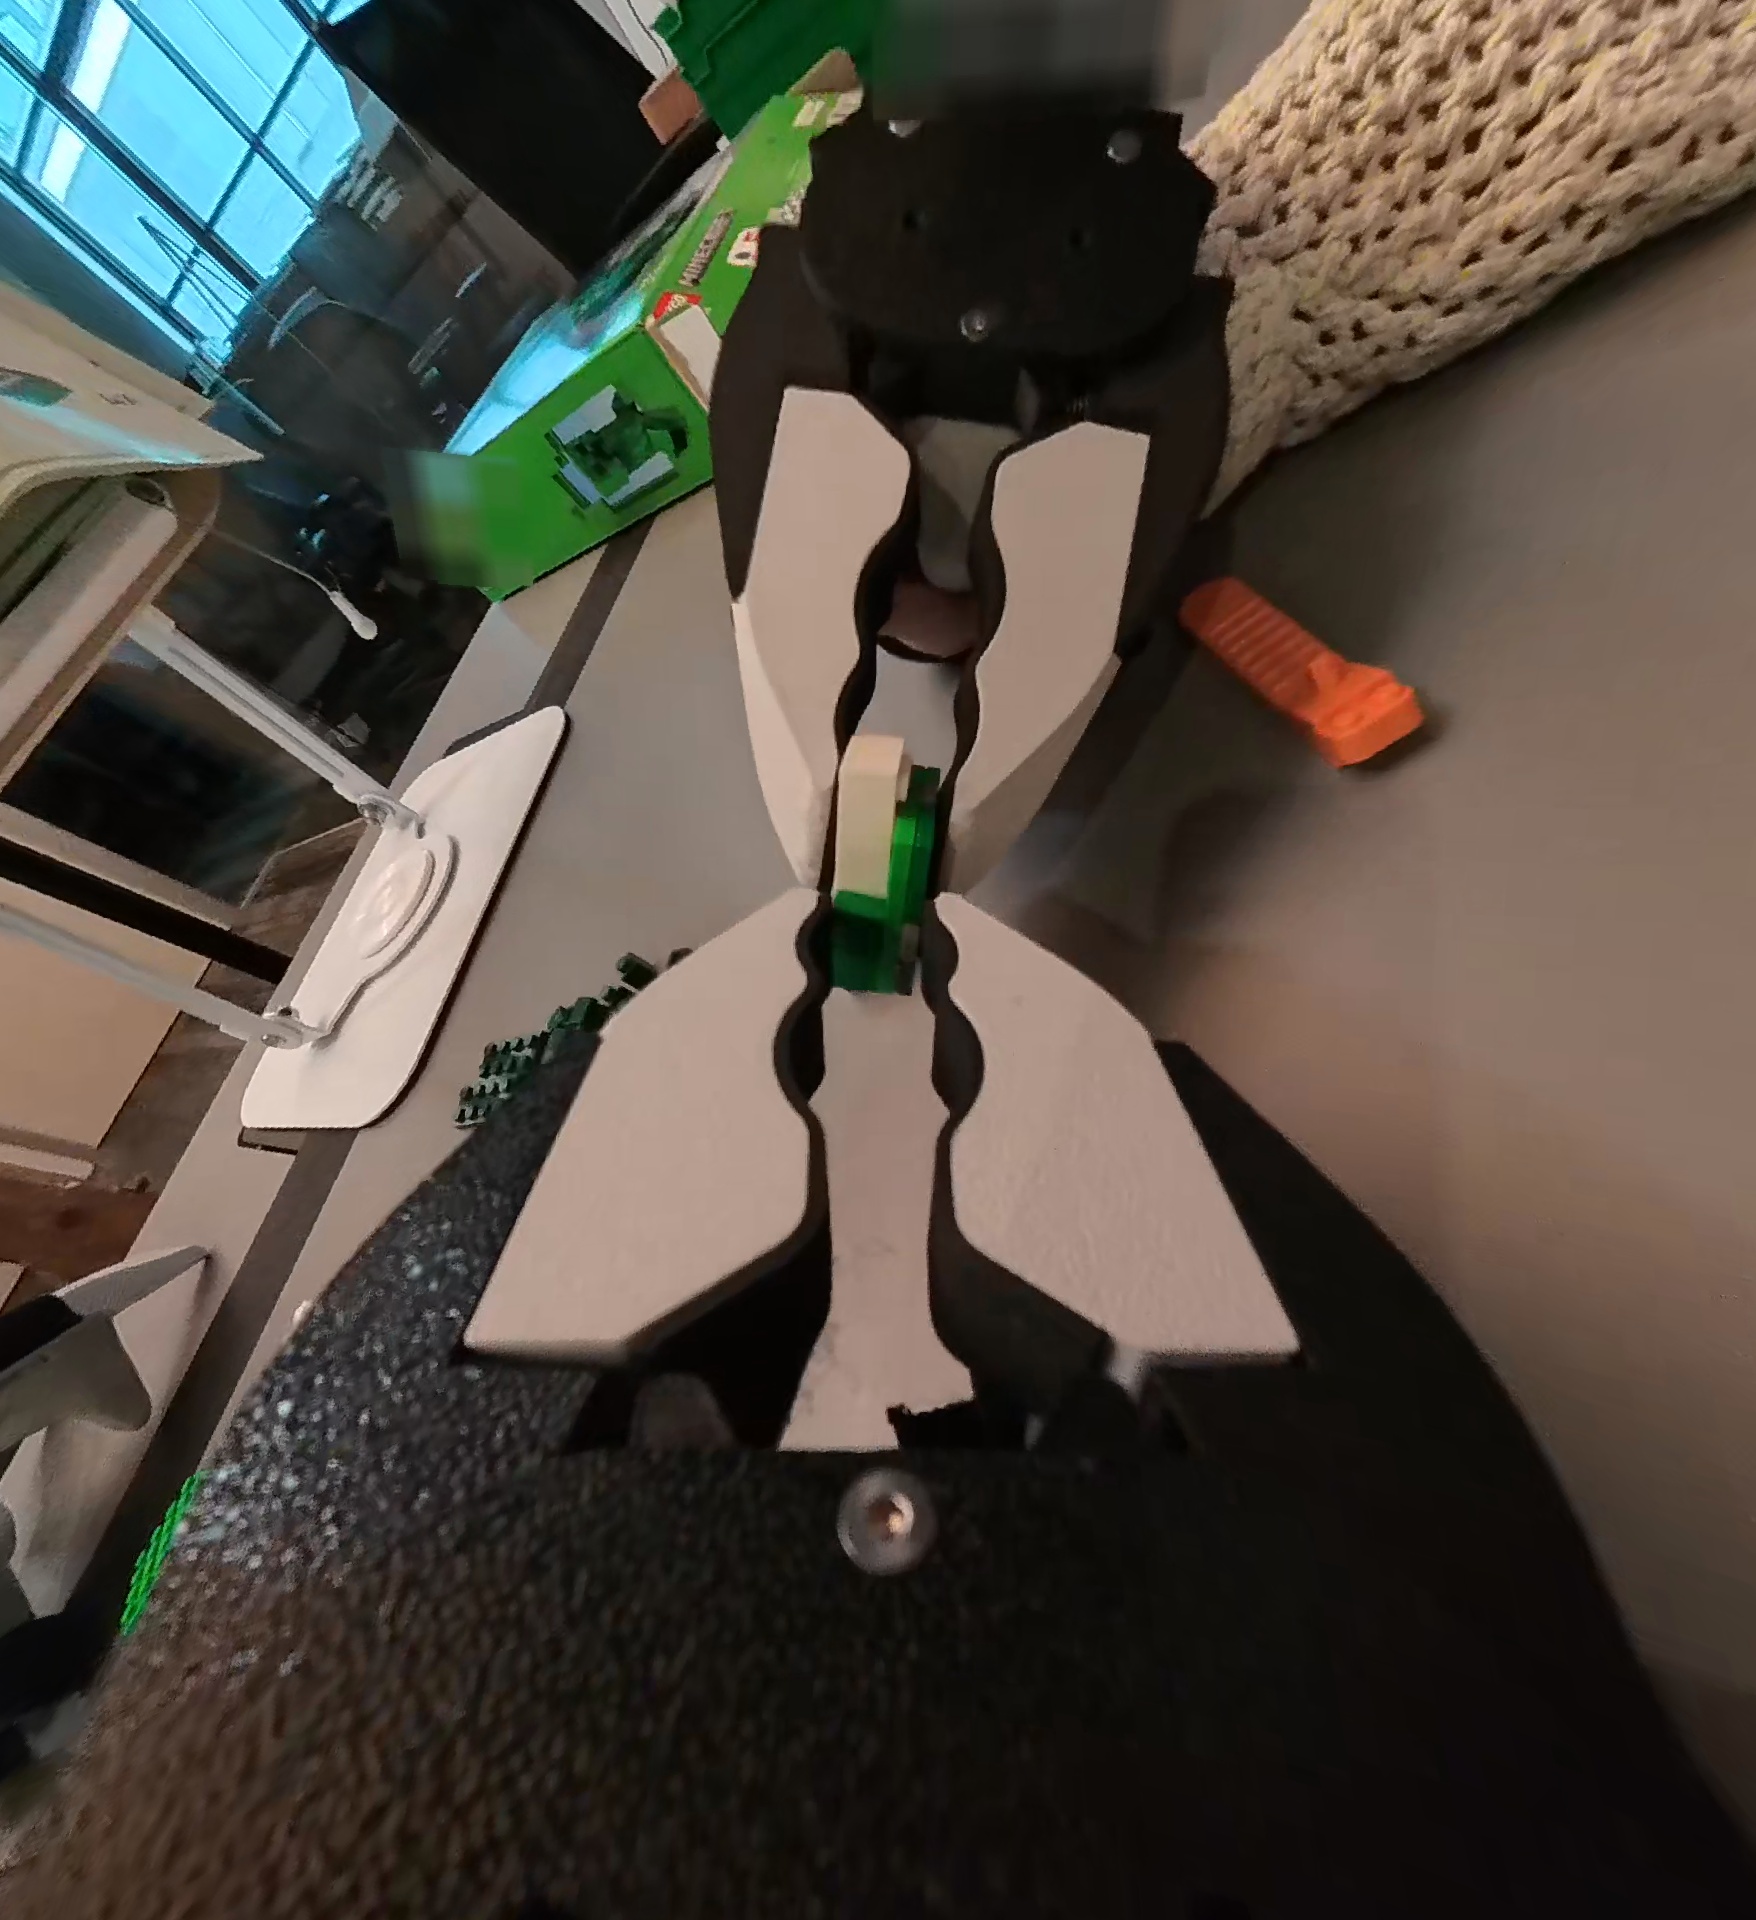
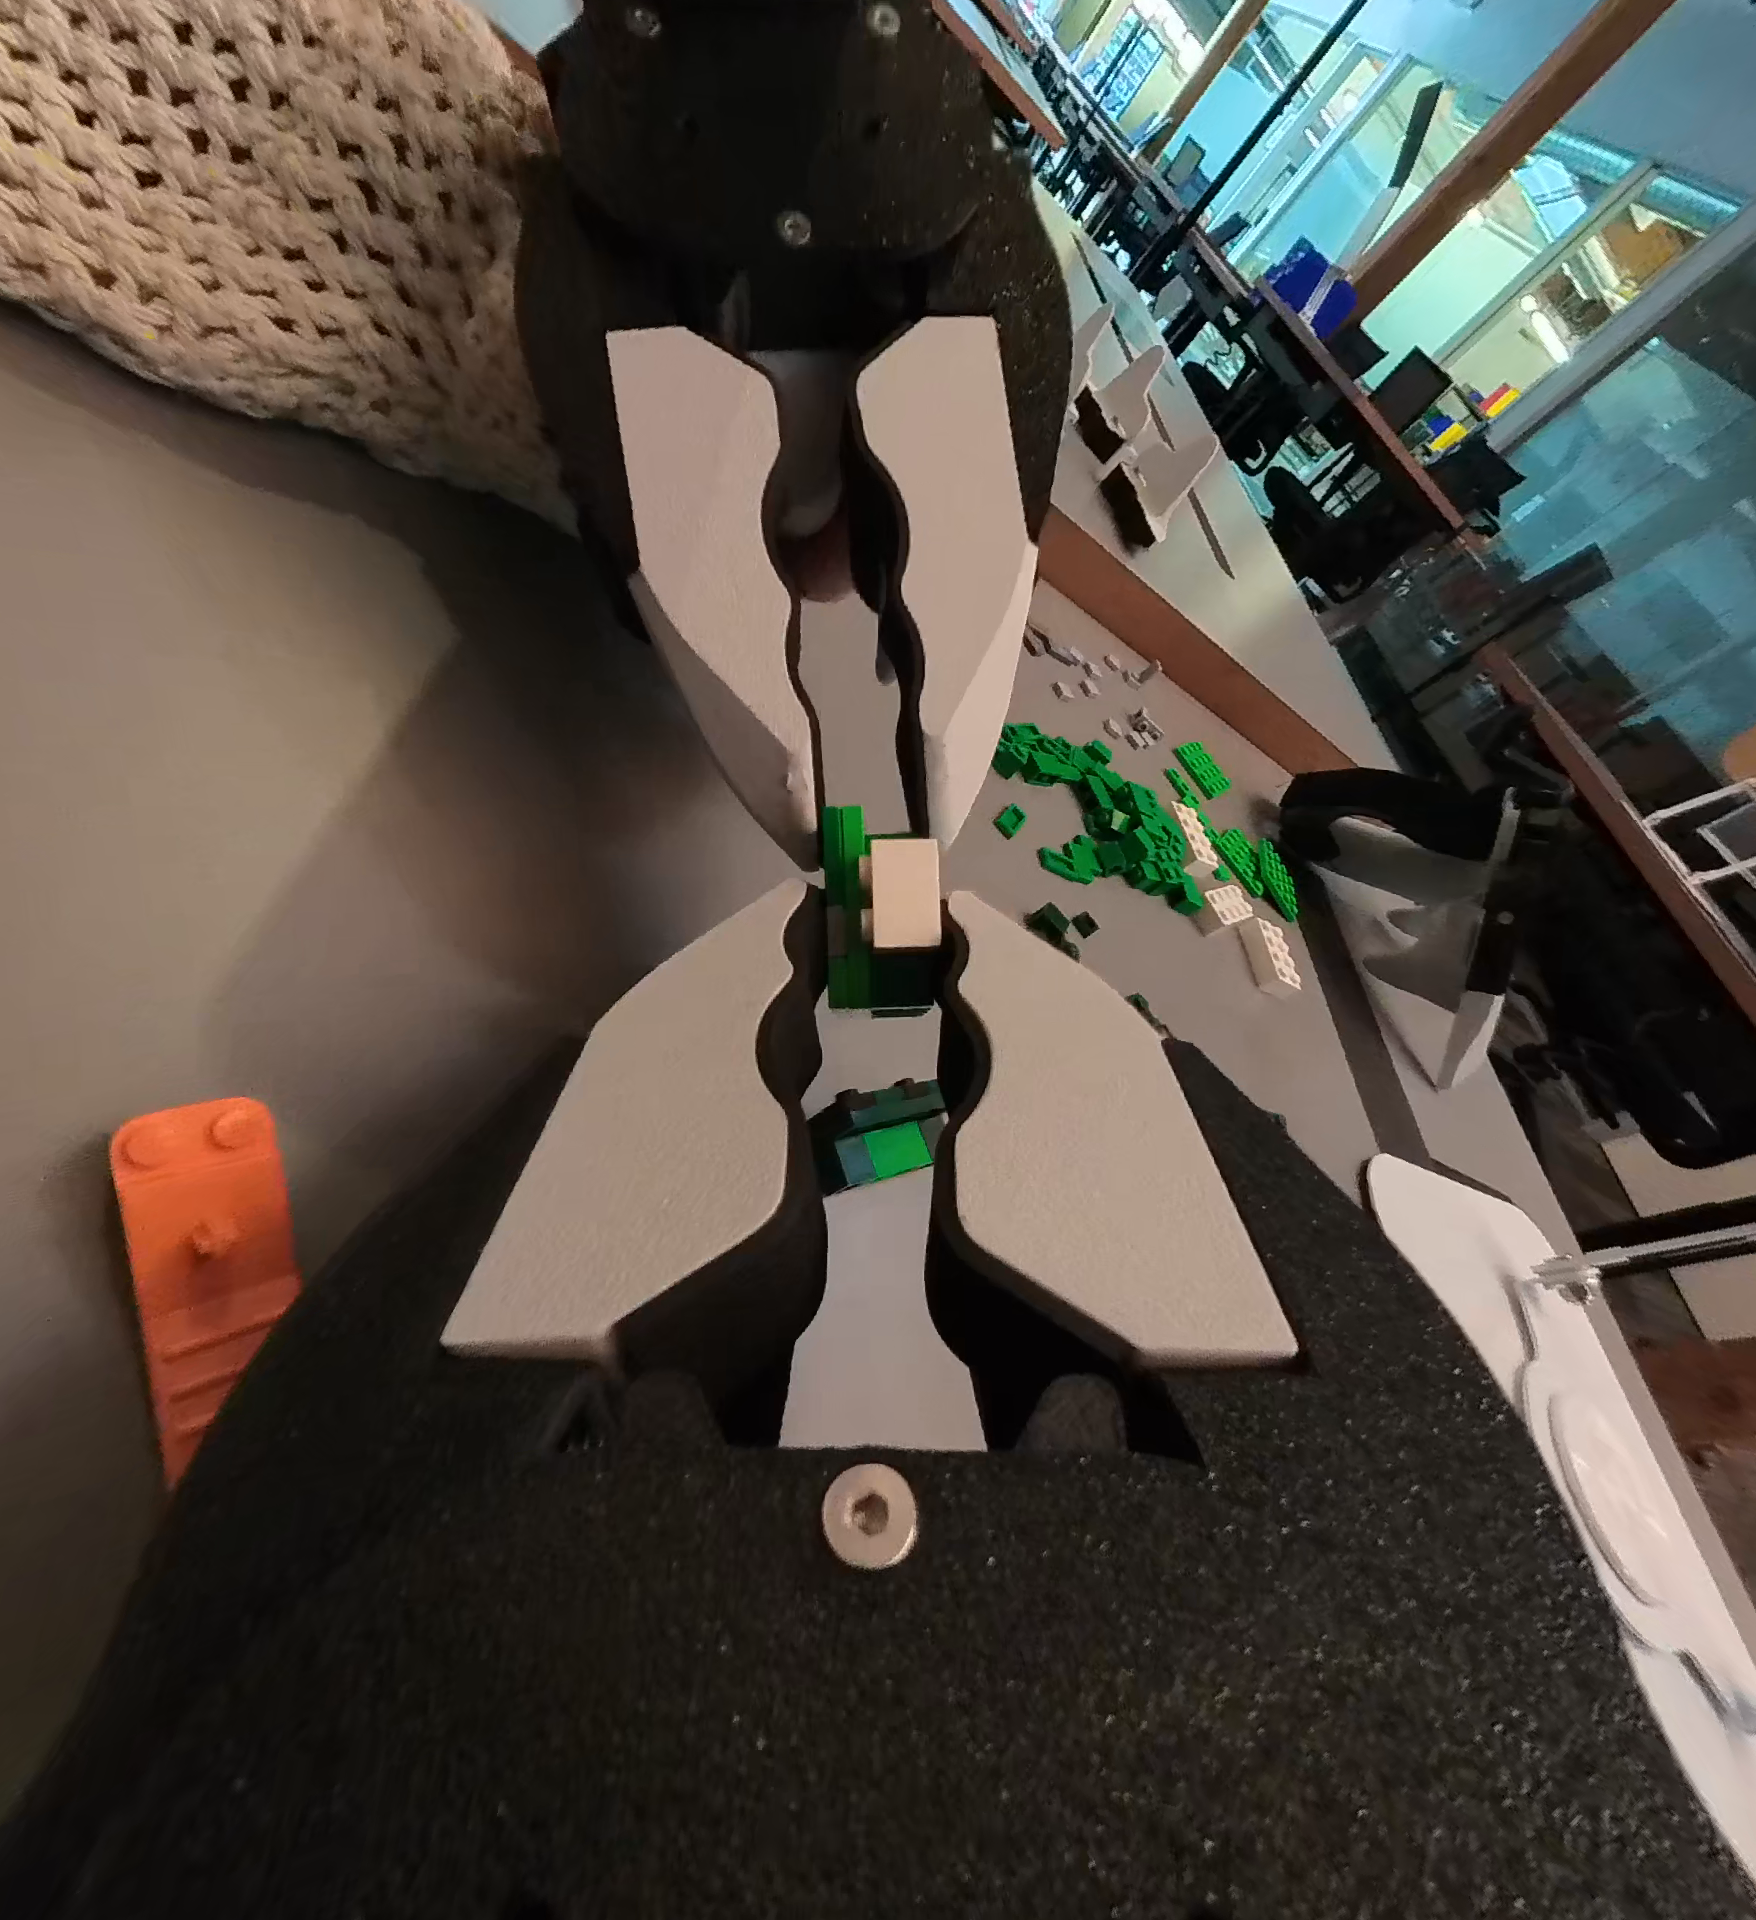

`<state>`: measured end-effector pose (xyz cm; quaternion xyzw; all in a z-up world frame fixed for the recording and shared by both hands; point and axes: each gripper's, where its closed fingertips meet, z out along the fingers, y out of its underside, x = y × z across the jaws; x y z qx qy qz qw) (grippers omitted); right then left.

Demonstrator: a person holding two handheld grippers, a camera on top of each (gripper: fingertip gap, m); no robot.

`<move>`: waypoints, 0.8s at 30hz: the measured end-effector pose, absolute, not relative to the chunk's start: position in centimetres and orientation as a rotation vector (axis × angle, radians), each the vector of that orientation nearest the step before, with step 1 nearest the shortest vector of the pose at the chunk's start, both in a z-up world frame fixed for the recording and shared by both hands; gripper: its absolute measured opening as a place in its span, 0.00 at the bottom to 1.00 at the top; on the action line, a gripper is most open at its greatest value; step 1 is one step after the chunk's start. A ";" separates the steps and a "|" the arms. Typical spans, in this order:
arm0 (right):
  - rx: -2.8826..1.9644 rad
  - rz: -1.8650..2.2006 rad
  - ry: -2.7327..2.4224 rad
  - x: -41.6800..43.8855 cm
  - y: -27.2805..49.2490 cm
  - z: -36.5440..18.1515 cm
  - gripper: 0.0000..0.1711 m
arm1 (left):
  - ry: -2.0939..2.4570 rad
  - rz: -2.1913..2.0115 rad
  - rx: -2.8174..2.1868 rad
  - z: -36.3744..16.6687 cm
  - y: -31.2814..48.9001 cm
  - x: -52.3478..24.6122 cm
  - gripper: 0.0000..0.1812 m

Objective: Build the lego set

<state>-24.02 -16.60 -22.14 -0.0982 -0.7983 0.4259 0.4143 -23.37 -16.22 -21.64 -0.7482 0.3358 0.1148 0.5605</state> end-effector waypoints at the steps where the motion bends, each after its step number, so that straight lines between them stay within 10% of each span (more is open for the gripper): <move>1: -0.246 1.071 -2.008 -24.0 -16.6 -22.2 0.11 | 0.798 0.270 -1.769 -21.7 -16.2 -23.4 0.08; 8: -0.268 1.027 -1.946 -24.6 -15.9 -21.8 0.11 | 0.622 0.181 -1.804 -21.2 -15.5 -23.9 0.11; 12: -0.180 0.808 -1.772 -25.3 -15.1 -20.4 0.11 | 0.308 -0.134 -1.801 -20.3 -14.6 -24.2 0.42; 24: -0.138 0.771 -1.546 -24.9 -15.3 -17.2 0.11 | 0.158 -0.494 -1.628 -17.9 -14.3 -22.5 0.27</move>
